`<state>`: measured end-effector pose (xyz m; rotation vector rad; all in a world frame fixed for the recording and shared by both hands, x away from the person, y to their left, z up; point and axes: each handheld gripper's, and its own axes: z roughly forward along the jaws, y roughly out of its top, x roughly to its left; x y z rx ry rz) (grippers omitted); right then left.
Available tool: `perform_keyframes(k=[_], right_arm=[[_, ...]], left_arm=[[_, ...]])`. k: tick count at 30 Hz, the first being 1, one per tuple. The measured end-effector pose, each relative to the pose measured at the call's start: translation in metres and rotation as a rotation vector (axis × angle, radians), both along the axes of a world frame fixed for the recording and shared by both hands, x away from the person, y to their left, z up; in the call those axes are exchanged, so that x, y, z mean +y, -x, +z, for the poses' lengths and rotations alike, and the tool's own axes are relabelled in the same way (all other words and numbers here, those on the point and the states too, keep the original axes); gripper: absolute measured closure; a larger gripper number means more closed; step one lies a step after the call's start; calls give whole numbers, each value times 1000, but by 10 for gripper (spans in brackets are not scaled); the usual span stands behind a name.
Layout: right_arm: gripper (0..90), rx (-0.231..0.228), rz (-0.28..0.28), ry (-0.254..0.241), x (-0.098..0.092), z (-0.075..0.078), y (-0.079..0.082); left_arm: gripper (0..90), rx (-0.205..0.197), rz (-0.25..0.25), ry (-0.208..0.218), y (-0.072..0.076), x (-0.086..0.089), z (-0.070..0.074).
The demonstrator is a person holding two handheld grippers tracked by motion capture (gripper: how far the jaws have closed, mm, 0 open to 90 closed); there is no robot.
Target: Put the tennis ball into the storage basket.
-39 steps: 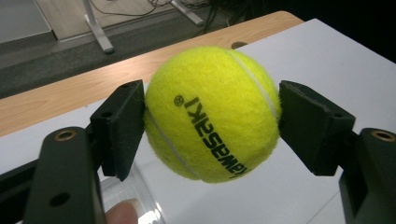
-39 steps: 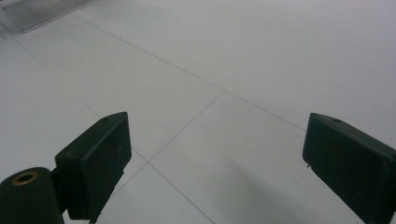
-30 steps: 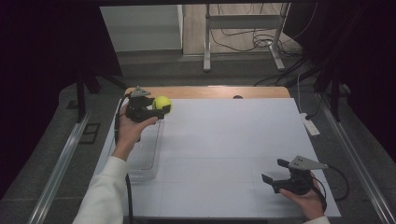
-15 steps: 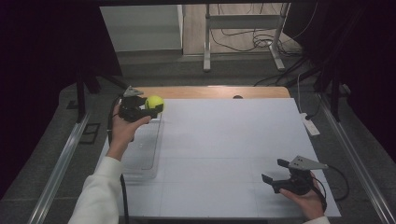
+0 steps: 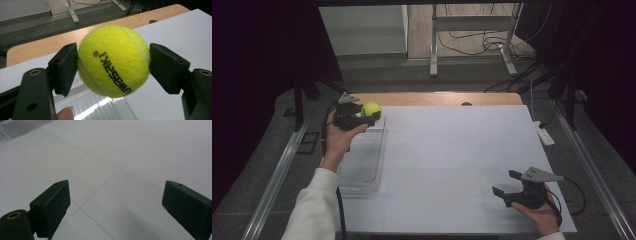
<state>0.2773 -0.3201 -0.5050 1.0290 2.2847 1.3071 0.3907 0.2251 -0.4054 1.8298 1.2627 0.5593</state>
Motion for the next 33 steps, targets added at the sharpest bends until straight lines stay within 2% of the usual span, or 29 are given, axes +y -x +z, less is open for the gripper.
perform_keyframes(k=[17,33], right_arm=[[84,1,0,1,0,0,0],[84,3,-1,2,0,-1,-1]], left_arm=[[269,13,58,-9,-4,18,-4],[269,49,114,-33,-10,36,-12]])
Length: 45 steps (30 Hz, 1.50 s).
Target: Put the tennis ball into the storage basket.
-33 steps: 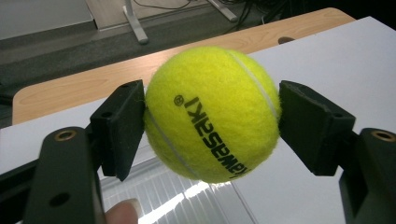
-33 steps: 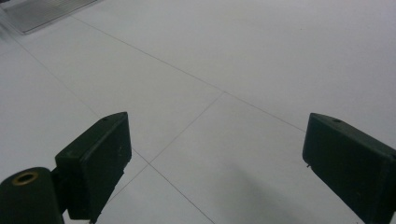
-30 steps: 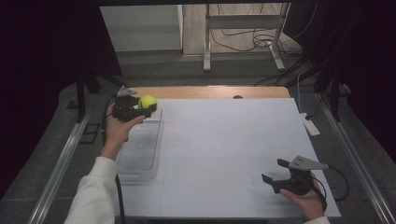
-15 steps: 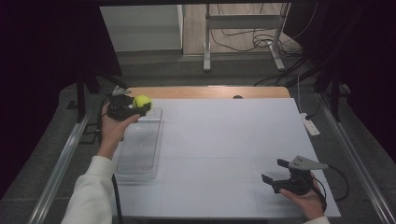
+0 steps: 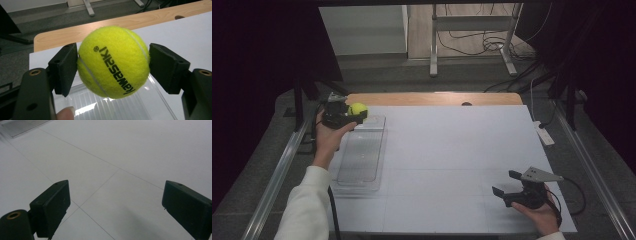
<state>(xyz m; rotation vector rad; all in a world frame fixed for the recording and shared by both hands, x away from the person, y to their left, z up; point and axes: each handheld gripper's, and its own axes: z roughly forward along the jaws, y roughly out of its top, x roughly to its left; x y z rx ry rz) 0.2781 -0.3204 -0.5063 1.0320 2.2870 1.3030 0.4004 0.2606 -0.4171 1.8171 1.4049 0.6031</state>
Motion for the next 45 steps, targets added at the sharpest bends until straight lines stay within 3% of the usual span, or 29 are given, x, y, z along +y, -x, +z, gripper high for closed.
perform_keyframes(k=[21,45], right_arm=[[84,2,0,4,0,-1,0],[84,3,1,11,0,-2,-1]], left_arm=[[269,34,25,2,-4,11,-10],[269,111,44,-49,-11,15,-32]])
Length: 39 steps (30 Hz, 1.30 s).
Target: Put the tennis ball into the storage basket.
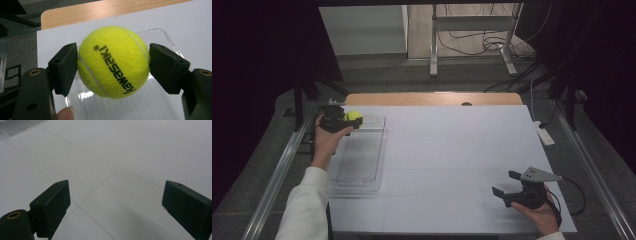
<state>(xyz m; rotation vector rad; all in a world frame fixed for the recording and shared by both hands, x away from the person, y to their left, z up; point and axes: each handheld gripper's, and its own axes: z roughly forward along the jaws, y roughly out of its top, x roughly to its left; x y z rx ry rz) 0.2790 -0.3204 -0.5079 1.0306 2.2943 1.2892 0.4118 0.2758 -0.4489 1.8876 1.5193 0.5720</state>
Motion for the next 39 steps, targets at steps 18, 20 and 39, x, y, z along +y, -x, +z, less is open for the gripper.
perform_keyframes(k=[18,20,39], right_arm=[[84,2,-2,0,0,0,0],[84,2,-2,0,0,0,0],[83,4,-1,-2,-1,0,0]], left_arm=[[268,38,2,-27,-5,0,-15],[268,45,0,-31,-5,0,-17],[419,96,22,-62,-10,-5,-29]])
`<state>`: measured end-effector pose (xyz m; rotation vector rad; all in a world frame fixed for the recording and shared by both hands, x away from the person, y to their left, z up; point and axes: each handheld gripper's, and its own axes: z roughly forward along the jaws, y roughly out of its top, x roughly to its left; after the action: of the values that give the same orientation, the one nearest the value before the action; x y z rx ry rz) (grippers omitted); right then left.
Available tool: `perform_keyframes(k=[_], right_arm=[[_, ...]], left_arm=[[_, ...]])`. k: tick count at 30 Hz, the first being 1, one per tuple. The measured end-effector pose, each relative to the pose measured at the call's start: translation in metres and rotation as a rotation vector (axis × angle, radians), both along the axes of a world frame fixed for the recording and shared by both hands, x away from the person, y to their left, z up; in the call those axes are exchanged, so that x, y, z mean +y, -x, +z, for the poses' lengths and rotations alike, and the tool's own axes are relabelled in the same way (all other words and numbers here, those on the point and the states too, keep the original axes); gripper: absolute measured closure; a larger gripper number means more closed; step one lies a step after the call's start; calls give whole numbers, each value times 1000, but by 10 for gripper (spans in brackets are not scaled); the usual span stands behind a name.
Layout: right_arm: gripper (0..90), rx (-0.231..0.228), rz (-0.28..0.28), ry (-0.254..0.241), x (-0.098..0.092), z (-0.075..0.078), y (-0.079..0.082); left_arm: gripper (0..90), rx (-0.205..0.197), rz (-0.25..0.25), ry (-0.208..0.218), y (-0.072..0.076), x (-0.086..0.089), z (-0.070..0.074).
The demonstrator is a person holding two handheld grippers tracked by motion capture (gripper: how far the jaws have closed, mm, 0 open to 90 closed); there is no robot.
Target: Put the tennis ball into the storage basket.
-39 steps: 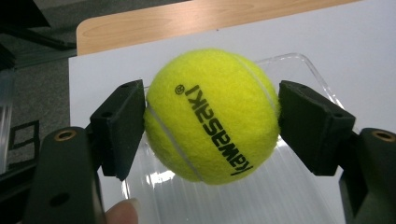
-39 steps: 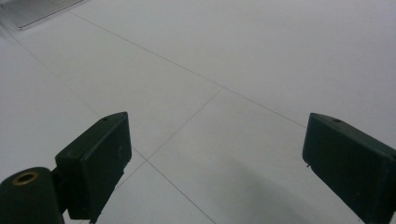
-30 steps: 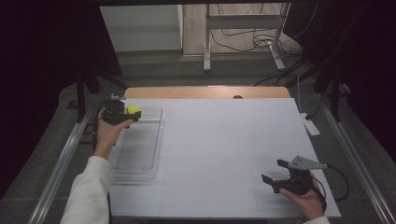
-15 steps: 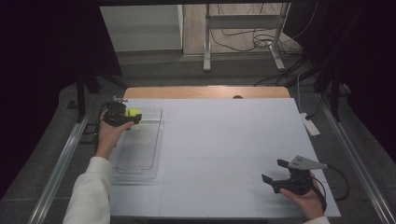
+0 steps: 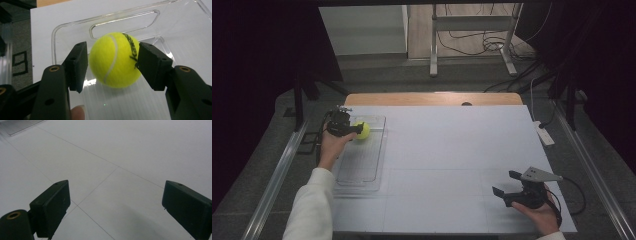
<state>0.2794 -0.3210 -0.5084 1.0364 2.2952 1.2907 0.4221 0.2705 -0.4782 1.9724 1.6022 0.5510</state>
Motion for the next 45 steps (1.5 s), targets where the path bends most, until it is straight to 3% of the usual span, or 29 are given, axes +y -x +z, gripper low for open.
perform_keyframes(k=[16,27,36,45], right_arm=[[84,-4,-1,-2,0,0,0],[84,-3,-3,1,0,0,1],[84,-4,-3,-3,0,1,1],[84,-5,-7,2,0,1,1]], left_arm=[[361,-38,-13,36,7,4,3],[293,-80,-44,113,16,5,11],[222,-114,-110,194,38,3,12],[198,-167,-179,214,65,-6,18]])
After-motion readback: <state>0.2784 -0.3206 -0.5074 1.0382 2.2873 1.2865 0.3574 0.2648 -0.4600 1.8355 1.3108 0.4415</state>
